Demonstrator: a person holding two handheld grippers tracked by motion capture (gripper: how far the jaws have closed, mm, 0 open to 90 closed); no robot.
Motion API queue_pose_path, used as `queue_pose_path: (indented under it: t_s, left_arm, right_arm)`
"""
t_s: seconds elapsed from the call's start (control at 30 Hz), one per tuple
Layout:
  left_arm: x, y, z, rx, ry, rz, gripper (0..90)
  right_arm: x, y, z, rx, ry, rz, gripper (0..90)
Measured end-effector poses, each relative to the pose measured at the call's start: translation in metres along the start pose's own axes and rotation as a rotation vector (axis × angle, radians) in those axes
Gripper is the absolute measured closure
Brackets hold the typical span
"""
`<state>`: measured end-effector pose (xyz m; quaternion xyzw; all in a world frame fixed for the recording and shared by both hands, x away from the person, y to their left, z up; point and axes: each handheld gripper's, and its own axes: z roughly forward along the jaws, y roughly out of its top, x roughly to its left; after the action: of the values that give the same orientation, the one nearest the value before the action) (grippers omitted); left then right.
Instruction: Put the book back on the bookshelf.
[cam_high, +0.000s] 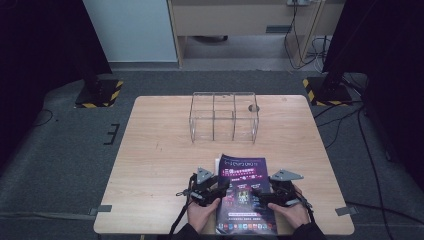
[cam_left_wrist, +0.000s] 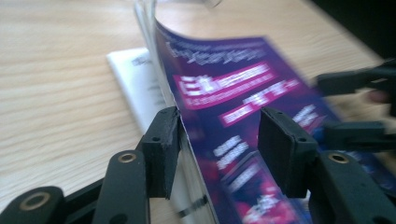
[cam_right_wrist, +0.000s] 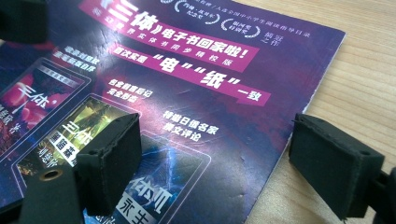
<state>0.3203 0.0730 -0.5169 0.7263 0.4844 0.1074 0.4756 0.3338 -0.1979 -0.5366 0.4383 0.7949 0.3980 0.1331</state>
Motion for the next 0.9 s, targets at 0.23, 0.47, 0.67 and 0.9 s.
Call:
queue_pose_path:
  t_s: [0.23, 0.47, 0.67, 0.9]
  left_arm:
    - [-0.003, -0.004, 0.0, -0.015, -0.047, 0.017, 46.0]
    - [-0.002, -0.01, 0.0, -0.012, -0.053, 0.023, 45.1]
    - [0.001, -0.008, 0.003, -0.002, -0.057, 0.046, 42.6]
    - [0.005, -0.007, 0.004, 0.047, 0.004, 0.06, 43.8]
  right_arm:
    - [-0.001, 0.0, 0.0, 0.0, 0.003, 0.0, 17.5]
    - [-0.001, 0.0, 0.0, -0.001, 0.003, 0.0, 17.5]
    - [-0.001, 0.0, 0.0, 0.0, 0.001, 0.002, 17.5]
    - [-0.001, 0.0, 0.0, 0.001, 0.002, -0.004, 17.7]
